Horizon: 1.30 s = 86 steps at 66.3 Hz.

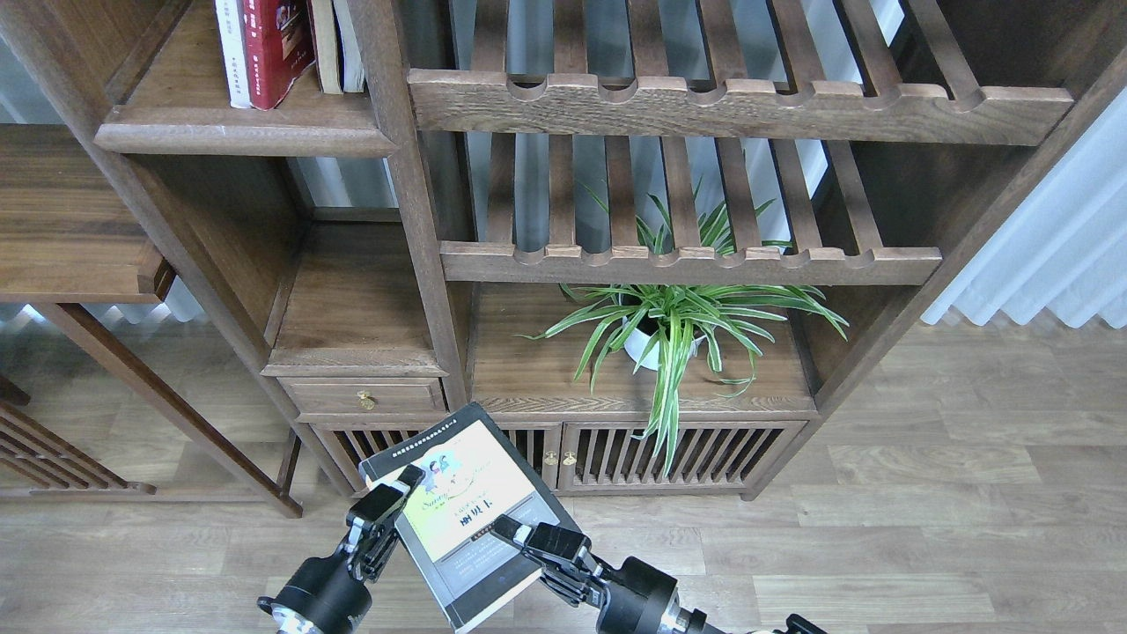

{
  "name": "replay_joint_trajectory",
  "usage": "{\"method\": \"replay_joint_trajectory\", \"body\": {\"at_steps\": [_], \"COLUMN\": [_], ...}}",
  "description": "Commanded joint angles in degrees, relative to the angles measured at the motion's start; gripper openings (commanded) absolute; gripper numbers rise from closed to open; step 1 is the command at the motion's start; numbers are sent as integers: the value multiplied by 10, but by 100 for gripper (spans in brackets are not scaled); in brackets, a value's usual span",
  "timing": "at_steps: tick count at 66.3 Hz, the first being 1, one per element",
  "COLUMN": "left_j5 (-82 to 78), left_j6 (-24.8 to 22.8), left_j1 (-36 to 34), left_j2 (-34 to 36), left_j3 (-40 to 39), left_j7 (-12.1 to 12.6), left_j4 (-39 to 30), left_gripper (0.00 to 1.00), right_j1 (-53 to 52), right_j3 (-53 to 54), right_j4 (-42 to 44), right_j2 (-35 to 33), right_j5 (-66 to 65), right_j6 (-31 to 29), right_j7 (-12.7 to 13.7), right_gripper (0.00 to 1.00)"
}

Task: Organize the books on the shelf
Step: 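Grasp the green-covered book with the left gripper and release the right gripper, then lift the green-covered book with the left gripper and place it on the upper shelf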

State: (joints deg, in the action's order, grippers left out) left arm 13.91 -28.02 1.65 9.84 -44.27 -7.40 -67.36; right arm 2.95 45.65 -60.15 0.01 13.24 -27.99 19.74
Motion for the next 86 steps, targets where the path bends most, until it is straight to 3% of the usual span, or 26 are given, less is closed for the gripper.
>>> {"method": "replay_joint_trajectory", "body": {"at_steps": [1,10,22,33,48,59,66,72,86], "left_j5": [0,0,1,3,0,-23,-56,-146,-259], "left_j6": [0,0,0,0,0,0,0,0,0], "left_j1": [-2,-2,-2,-22,-157,-302,-350,-408,-509], "left_j2": [10,59,190,247,334,379,407,482,494], "left_j3": [-33,-82,-176,-254,-317,-325,-328,-333,-325], "left_j7": [11,34,29,34,41,103,121,157,174], "left_j4": [-2,-10,-76,-120,-118,-117,-112,-81,-27], "left_gripper": [5,4,3,2,1,1,2,2,3], "right_j1": [-3,-2,-2,-1,-1,-1,-1,-1,-1], "right_j3": [-3,-4,-6,-7,-6,-8,-8,-6,-7], "right_j4": [-8,-7,-3,-1,0,2,2,2,2], "right_j2": [0,0,0,0,0,0,0,0,0], "right_j5": [-32,-34,-36,-37,-38,-38,-38,-38,-38], "right_j6": [0,0,0,0,0,0,0,0,0], "right_j7": [-2,-2,-2,-2,-2,-2,-2,-2,-2], "right_gripper": [100,100,100,100,100,100,100,100,100]}}
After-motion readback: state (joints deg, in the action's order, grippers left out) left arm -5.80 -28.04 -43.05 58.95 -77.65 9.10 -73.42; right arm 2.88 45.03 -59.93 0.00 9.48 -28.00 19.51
